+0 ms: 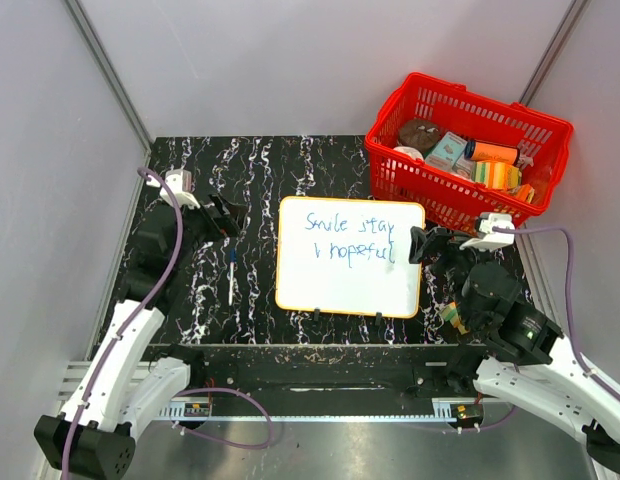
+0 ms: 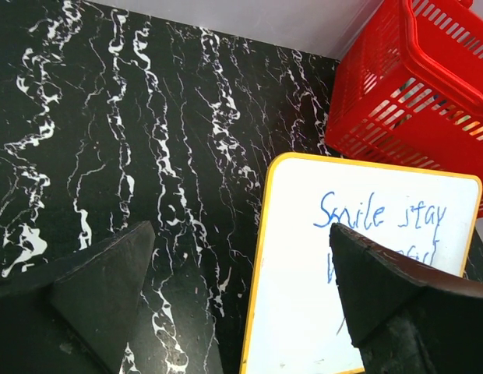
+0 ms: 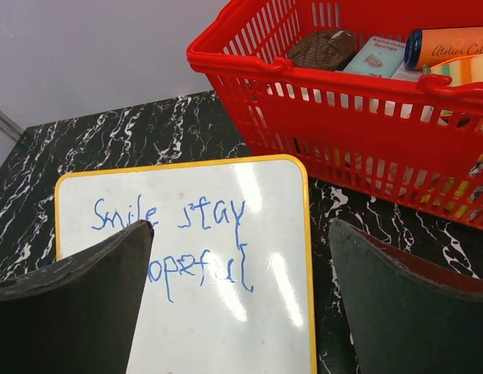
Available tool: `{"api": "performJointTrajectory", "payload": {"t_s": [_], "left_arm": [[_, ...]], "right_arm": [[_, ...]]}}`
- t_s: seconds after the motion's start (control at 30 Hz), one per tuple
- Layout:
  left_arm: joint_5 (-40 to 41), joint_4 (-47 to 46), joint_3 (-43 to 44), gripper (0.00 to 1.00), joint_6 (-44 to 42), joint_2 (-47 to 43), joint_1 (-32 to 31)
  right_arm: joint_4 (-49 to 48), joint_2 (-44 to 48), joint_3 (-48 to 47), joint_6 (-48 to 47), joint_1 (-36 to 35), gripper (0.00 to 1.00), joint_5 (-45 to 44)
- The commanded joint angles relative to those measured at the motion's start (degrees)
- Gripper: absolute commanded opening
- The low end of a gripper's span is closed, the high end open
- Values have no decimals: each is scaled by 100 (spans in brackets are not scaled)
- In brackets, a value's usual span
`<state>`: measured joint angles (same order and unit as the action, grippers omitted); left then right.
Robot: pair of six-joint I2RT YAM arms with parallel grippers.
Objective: Write a sentence on the whiteboard
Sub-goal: Reset both arms
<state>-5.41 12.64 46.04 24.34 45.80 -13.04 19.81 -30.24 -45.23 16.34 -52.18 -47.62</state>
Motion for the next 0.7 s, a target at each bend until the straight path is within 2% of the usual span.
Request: {"api": "performJointTrajectory", "payload": {"t_s": [0.0, 0.53, 0.6, 0.63, 0.67], "left_arm": [[295, -482, -51, 99, -210, -106, 21], [671, -1000, -359, 99, -474, -265, 21], [821, -1193, -499, 99, -526, -282, 21], [874, -1246, -534, 99, -544, -291, 21], [927, -1238, -622, 99, -553, -265, 21]], "right_arm": [[-48, -26, 41, -113, -11, 100, -371], [-284, -579, 129, -148, 76, 100, -503], [-346, -650, 146, -140, 234, 100, -224], [-442, -711, 155, -105, 566, 100, -22], [-469, -746, 155, -61, 804, 100, 572]]}}
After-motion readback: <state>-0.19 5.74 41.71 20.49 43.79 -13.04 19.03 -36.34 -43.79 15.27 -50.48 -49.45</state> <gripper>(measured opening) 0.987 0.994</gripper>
